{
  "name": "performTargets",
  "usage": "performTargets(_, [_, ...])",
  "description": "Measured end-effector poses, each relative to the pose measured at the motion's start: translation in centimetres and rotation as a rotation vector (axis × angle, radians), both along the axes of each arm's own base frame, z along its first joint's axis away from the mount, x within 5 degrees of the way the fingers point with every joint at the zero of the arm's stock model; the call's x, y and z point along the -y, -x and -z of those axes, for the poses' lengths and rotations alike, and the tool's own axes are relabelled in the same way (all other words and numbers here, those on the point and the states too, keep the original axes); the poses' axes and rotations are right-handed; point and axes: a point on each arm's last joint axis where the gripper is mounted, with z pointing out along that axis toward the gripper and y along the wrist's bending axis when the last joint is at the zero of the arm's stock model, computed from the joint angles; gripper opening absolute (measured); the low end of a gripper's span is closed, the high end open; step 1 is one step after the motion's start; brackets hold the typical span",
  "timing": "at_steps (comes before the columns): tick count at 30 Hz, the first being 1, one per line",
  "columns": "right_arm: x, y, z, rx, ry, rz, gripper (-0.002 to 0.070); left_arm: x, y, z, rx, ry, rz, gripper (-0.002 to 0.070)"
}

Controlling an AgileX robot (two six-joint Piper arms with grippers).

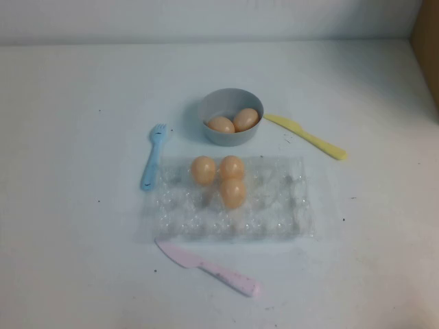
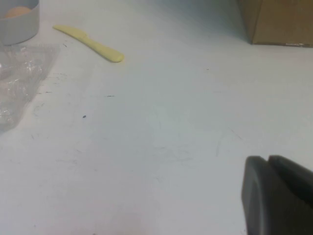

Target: Take an egg out of the egg box

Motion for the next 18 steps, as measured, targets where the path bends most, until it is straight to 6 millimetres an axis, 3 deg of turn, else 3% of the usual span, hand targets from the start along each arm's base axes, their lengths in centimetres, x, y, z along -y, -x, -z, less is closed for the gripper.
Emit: performTargets(18, [0.0, 0.0, 0.0, 0.0, 0.0, 0.0, -0.0017, 0.13, -0.08, -0.34, 0.034, 0.061, -0.001, -0.0004])
